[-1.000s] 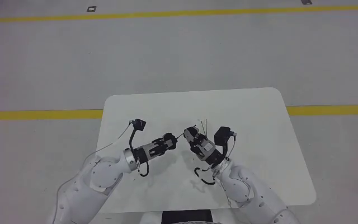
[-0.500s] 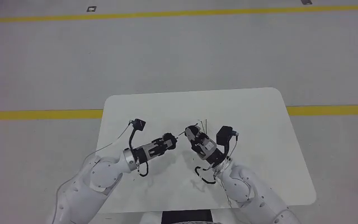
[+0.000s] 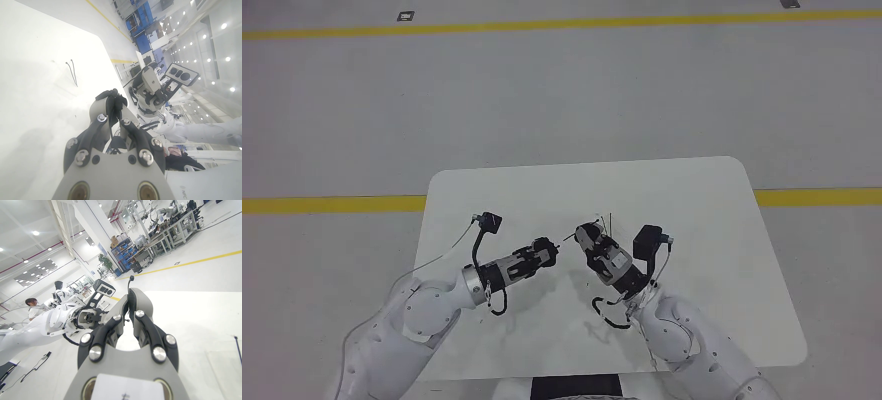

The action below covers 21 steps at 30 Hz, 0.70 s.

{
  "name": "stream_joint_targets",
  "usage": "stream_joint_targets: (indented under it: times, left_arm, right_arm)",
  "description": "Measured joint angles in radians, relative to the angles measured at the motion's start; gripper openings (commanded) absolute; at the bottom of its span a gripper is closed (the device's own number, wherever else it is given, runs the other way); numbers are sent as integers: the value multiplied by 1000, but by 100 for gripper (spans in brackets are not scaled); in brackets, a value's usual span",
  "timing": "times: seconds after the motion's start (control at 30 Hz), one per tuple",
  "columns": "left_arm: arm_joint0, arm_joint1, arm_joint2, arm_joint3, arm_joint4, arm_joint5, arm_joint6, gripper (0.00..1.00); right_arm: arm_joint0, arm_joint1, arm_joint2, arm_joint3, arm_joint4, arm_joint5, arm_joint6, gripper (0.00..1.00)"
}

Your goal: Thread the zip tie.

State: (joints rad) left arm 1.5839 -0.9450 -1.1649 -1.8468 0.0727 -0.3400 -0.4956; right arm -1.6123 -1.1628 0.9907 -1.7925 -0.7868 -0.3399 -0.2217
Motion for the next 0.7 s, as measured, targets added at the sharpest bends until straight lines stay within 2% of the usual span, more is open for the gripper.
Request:
stream_joint_targets:
  times: [0.1,0.2,0.43,0.6,0.7]
  left_arm:
    - [0,0,0,0,0,0,0,0]
    - [0,0,0,0,0,0,0,0]
    - [0,0,0,0,0,0,0,0]
    - [0,0,0,0,0,0,0,0]
    - [0,0,0,0,0,0,0,0]
  right_arm:
    - [-6,5,23,-26,-40,3,5,0]
    - [-43,23,64,-77,-77,0,33,0]
    - [-113,96,130,-200,-83,0,179,0]
    - [-125,143,148,-225,-63,0,201,0]
    - [-124,151,146,-220,-61,0,190,0]
